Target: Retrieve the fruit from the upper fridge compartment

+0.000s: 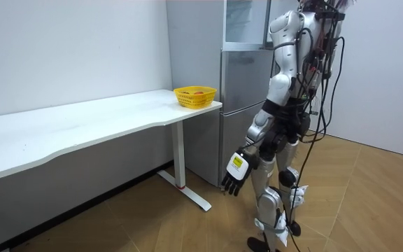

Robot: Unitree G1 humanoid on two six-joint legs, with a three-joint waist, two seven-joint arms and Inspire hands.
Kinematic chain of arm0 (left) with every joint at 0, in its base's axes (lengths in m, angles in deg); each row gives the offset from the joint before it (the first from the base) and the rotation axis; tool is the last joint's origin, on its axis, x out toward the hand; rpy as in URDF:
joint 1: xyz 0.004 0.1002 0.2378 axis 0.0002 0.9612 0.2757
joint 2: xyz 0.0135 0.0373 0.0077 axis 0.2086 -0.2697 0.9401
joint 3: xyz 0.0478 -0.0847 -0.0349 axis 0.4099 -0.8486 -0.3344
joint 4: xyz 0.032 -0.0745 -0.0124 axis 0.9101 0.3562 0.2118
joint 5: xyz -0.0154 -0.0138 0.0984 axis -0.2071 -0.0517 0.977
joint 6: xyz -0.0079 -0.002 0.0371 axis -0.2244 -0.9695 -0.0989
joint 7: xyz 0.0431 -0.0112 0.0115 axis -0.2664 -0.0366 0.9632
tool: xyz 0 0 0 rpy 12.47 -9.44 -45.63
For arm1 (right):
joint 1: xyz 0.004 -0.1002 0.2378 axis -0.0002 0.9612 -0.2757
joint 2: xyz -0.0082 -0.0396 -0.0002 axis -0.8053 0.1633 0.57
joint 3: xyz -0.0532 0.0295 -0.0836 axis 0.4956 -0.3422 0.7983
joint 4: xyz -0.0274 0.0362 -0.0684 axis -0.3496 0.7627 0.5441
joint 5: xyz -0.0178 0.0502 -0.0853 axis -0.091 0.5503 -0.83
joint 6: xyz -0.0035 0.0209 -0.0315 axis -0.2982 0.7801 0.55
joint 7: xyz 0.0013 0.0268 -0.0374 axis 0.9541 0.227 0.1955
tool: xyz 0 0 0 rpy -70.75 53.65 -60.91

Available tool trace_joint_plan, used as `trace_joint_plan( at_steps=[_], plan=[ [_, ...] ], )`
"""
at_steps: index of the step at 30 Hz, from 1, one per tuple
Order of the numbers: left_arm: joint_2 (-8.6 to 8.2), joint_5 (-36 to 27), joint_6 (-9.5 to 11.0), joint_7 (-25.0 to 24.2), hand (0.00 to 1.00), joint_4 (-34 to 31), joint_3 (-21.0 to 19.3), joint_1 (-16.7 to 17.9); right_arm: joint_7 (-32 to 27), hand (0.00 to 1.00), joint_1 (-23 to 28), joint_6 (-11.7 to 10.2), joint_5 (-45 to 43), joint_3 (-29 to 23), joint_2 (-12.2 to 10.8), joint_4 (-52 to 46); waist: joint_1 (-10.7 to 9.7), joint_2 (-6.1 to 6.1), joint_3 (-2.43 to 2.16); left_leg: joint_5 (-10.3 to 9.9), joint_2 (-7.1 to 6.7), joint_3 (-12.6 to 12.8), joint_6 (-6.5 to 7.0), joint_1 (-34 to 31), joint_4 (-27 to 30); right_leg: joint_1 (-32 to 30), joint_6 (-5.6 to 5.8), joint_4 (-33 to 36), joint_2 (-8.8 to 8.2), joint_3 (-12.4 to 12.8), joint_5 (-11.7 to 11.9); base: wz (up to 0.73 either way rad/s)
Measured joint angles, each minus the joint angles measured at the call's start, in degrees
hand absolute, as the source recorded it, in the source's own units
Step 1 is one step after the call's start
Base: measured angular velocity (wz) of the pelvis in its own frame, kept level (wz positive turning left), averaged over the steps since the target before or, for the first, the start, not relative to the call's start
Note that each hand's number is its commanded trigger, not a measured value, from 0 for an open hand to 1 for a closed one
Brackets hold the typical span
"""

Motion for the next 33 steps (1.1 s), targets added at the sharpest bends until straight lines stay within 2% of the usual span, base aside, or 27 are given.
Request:
trace_joint_plan(
  at_steps=[1, 4, 14, 18, 21, 23, 26, 29, 31, 33],
  plan=[
    [0.00, 0.0, 0.2, -0.2, 0.00, 0.8, 0.0, -0.1, 1.2, 0.00, 0.0, 0.0, -0.3, 0.0, 0.0, -0.9, 0.3, 0.29, -0.15, 0.0, 0.00, 0.0, 0.00, 0.0, 0.0, -0.1, -0.01, 0.1, 0.01, 0.0, 0.0, -0.03],
    [-0.02, 0.0, 0.2, -0.6, 0.00, 2.2, 0.0, -0.2, 3.5, 0.00, 0.0, -0.5, -0.8, 1.0, 0.0, -2.6, 0.9, 0.71, -0.20, 0.0, 0.02, 0.1, -0.01, 0.0, 0.0, 0.4, -0.03, 0.1, 0.03, 0.0, 0.0, 0.00],
    [-0.32, 0.2, 0.3, -0.8, 0.00, 5.9, 0.2, -0.3, 10.4, 0.00, 0.0, -0.7, -0.7, 4.5, 0.0, -7.0, 1.0, 0.59, -0.13, 0.0, 0.07, 0.1, -0.01, 0.1, 0.0, 0.5, -0.04, 0.1, 0.05, -0.1, 0.0, 0.00],
    [-0.13, 0.2, 0.8, -0.8, 0.00, 6.1, 1.3, -0.2, 13.8, 0.00, -0.1, -0.8, -4.1, 7.5, 0.4, -8.9, 1.0, 0.42, -0.02, 0.0, 0.06, 0.2, -0.01, 0.1, 0.0, 0.5, -0.06, 0.0, 0.06, 0.1, 0.0, 0.00],
    [0.21, 0.1, 1.4, -0.8, 0.00, 6.3, 2.4, -0.4, 15.8, 0.00, -0.6, -0.7, -8.3, 9.4, 0.4, -9.1, 1.0, 0.37, -0.02, 0.0, 0.07, 0.1, -0.01, 0.1, 0.3, 0.5, -0.10, 0.0, 0.04, 0.0, 0.1, 0.00],
    [0.22, 0.1, 1.4, -0.8, 0.00, 6.4, 2.4, -0.8, 16.9, 0.00, -1.1, -0.6, -17.4, 11.2, 0.6, -9.1, 1.2, 0.25, -0.03, 0.0, 0.10, 0.1, -0.01, 0.1, 0.3, -0.1, -0.11, 0.1, 0.05, 0.0, 0.1, 0.00],
    [0.48, 0.1, 1.4, -0.9, 0.00, 6.4, 2.6, -1.3, 17.6, 0.00, -1.8, 0.4, -23.9, 12.4, 2.3, -9.1, 1.2, -0.08, 0.15, 0.0, 0.14, 0.1, -0.01, 0.0, 0.3, -0.4, -0.19, 0.3, 0.05, 0.0, 0.1, 0.00],
    [1.26, 0.2, 1.4, -1.2, 0.00, 6.3, 2.7, -1.5, 19.3, 0.00, -2.2, 1.9, -29.4, 14.5, 4.5, -9.1, 1.3, -1.10, 0.29, 0.0, 0.21, 0.1, -0.01, 0.0, 0.3, -0.3, -0.21, 0.4, 0.08, -0.2, 0.1, 0.00],
    [1.79, 0.2, 1.4, -1.8, 0.00, 6.4, 3.3, -1.5, 20.1, 0.00, -2.2, 2.9, -34.1, 15.1, 4.8, -9.1, 2.1, -1.91, 0.38, 0.0, 0.25, 0.2, -0.01, 0.0, 0.3, -0.2, -0.26, 0.2, 0.11, -0.1, 0.3, -0.02],
    [1.90, 0.1, 1.3, -2.1, 0.00, 6.5, 3.5, -1.5, 20.7, 0.00, -2.2, 3.3, -37.3, 15.5, 4.8, -9.0, 2.6, -2.19, 0.29, 0.0, 0.26, 0.3, -0.01, 0.0, 0.3, -0.1, -0.28, 0.2, 0.13, -0.1, 0.3, -0.02]
  ],
)
